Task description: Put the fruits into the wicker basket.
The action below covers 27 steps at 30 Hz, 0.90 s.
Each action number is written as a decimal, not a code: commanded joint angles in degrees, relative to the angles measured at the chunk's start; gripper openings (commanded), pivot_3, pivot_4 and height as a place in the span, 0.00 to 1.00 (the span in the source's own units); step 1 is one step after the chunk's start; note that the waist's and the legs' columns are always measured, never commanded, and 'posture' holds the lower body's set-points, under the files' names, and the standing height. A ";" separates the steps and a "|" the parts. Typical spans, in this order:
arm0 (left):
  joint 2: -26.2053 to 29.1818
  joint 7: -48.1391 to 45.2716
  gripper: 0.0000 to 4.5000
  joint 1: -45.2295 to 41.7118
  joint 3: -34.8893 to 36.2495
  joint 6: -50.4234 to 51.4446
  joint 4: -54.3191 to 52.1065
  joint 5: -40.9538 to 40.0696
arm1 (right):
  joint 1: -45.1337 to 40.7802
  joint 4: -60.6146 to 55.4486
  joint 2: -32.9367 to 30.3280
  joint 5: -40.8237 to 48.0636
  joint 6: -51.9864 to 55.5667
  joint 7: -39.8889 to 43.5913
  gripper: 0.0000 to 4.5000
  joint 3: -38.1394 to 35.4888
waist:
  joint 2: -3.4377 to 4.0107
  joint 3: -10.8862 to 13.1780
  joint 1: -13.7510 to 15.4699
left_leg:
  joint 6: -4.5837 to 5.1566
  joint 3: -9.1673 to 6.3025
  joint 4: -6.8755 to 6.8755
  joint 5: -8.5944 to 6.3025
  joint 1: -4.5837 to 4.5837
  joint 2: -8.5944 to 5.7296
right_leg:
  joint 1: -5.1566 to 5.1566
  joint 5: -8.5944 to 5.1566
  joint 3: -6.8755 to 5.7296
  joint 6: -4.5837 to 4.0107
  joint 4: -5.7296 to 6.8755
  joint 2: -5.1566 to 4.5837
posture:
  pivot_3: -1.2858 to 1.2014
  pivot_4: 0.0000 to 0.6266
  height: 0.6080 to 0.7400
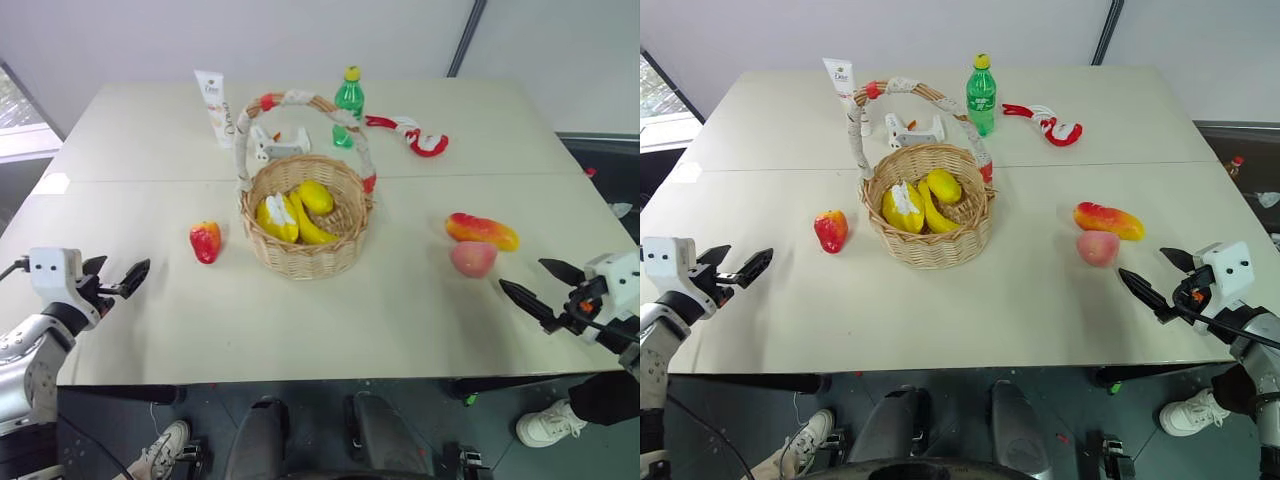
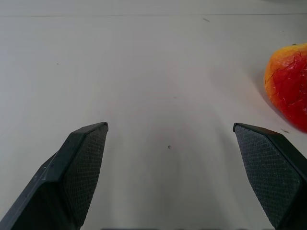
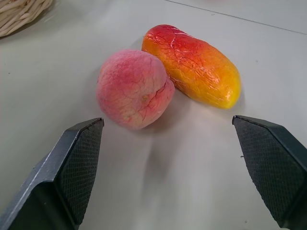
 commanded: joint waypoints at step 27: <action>8.26 -2.62 1.00 -18.73 -18.01 15.15 -7.50 1.22 | -22.55 -29.53 -3.42 8.44 12.70 1.24 0.99 26.43 | -0.03 0.01 0.02 | 0.00 -0.10 0.05 0.00 -0.06 -0.03 | -0.03 0.01 -0.04 0.01 0.02 0.02 | 0.52 0.24 1.00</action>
